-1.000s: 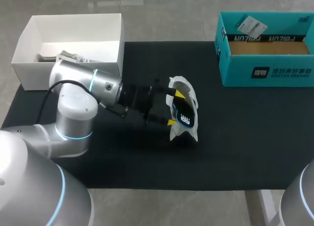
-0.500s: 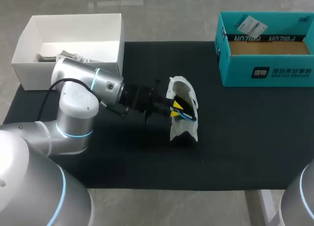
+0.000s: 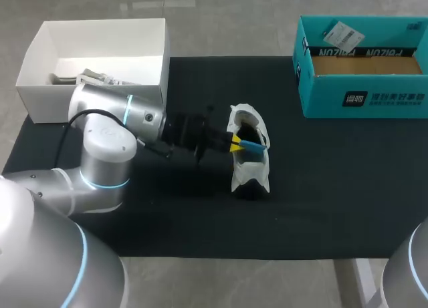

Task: Take the shoe out of the shoebox, open the shoe tongue, remove and reinsert the insole, then place the shoe into the shoebox

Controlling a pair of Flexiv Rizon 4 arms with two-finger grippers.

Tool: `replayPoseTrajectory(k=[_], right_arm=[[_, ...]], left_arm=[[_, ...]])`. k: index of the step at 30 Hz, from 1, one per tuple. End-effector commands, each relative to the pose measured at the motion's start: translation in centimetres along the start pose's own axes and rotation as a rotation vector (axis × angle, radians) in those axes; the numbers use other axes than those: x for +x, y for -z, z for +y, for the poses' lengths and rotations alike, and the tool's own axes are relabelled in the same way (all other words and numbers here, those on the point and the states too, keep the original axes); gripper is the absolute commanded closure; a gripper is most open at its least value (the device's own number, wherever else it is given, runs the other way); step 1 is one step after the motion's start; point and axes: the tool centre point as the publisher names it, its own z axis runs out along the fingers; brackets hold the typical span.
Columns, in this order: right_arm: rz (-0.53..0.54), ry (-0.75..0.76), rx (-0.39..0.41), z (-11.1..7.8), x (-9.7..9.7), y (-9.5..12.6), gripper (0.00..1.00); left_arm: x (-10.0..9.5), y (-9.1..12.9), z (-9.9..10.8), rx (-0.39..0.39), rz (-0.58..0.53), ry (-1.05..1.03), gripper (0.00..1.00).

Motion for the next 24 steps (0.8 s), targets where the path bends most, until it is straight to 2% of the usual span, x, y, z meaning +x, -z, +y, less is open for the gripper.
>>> replayPoseTrajectory(k=[1, 5, 8, 9, 11, 18, 22, 23, 24], right_arm=[[-0.003, -0.002, 0.001, 0.0, 0.0, 0.0, 0.00], [-0.003, -0.002, 0.001, 0.0, 0.0, 0.0, 0.00], [-0.003, -0.002, 0.001, 0.0, 0.0, 0.0, 0.00], [-0.003, -0.002, 0.001, 0.0, 0.0, 0.0, 0.00], [-0.003, -0.002, 0.001, 0.0, 0.0, 0.0, 0.00], [-0.003, -0.002, 0.001, 0.0, 0.0, 0.0, 0.00], [-0.003, -0.002, 0.001, 0.0, 0.0, 0.0, 0.00], [-0.003, -0.002, 0.001, 0.0, 0.0, 0.0, 0.00], [-0.003, -0.002, 0.001, 0.0, 0.0, 0.0, 0.00]], left_arm=[[-0.2, -0.7, 0.7, -0.008, -0.011, 0.004, 1.00], [-0.4, -0.8, 0.9, -0.017, -0.021, 0.007, 1.00], [-0.3, -0.6, 0.5, -0.020, -0.021, 0.001, 0.69], [-0.2, -0.4, 0.2, -0.016, -0.018, -0.004, 0.63], [-0.1, -0.3, -0.3, -0.010, -0.017, -0.010, 0.60], [0.9, -0.1, -2.6, 0.034, 0.041, -0.054, 0.62], [1.4, -0.1, -3.2, 0.038, 0.064, -0.071, 0.65], [1.5, -0.2, -3.1, 0.036, 0.071, -0.074, 0.71], [1.5, -0.3, -3.0, 0.031, 0.073, -0.079, 1.00]])
